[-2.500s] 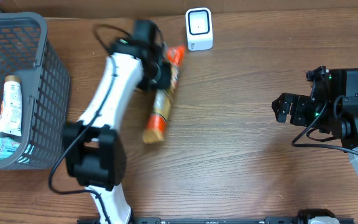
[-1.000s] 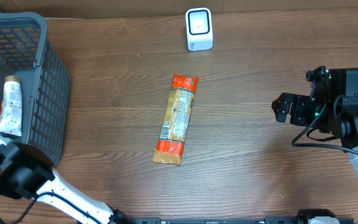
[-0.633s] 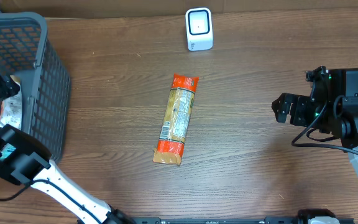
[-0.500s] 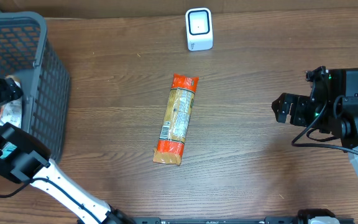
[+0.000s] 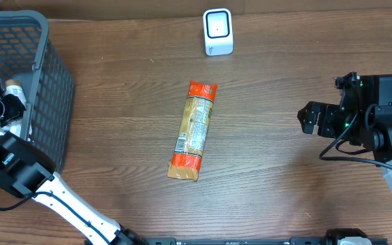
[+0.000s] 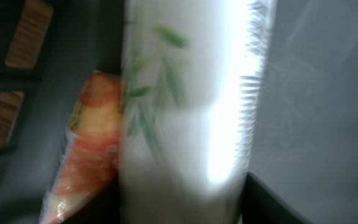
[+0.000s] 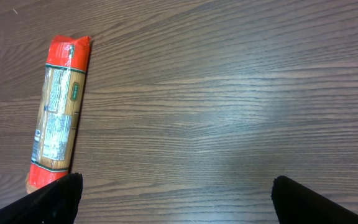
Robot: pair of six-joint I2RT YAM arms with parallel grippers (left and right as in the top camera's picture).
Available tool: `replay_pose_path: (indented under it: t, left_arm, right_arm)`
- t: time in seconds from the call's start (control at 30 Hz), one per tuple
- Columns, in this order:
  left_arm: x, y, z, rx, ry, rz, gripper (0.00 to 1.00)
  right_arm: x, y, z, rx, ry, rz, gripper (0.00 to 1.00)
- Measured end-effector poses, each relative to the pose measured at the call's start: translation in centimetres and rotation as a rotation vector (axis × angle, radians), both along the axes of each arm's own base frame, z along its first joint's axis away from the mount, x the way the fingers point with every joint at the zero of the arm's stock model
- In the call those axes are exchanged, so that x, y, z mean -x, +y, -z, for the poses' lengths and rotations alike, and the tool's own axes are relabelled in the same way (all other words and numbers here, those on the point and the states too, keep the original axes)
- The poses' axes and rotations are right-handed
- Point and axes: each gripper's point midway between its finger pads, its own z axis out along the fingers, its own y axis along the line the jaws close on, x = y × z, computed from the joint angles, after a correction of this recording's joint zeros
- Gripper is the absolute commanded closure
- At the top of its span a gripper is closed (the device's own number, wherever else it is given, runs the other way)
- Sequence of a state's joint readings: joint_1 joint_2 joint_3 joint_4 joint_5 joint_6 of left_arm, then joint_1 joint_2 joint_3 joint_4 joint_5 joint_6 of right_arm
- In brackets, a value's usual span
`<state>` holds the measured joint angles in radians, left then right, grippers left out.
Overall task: Scan the item barcode
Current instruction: 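Reach the left gripper into the basket and grasp the white tube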
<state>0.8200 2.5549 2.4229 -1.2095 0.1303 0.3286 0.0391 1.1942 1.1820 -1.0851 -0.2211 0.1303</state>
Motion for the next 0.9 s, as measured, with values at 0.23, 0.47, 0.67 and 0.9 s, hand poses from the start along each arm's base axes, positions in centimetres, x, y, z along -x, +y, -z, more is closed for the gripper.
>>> replay_pose_path:
  t: [0.23,0.47,0.67,0.9]
  left_arm:
    - [-0.8,-1.4,0.2,0.056,-0.026,0.007,0.96]
    - [-1.4,-2.6,-2.2,0.097,-0.053,-0.012,0.96]
    - [-4.2,-4.6,-12.1,0.045,-0.249,0.016,0.96]
    - [-2.8,-16.6,-30.3,-0.072,-0.490,0.177,0.96]
  right_arm:
    - [-0.2,0.0,-0.1,0.000,-0.012,0.000,0.00]
    - [-0.3,0.0,-0.1,0.000,-0.012,0.000,0.00]
    - [-0.3,0.0,-0.1,0.000,-0.012,0.001,0.00]
    - [-0.3,0.0,-0.2,0.000,-0.016,0.001,0.00]
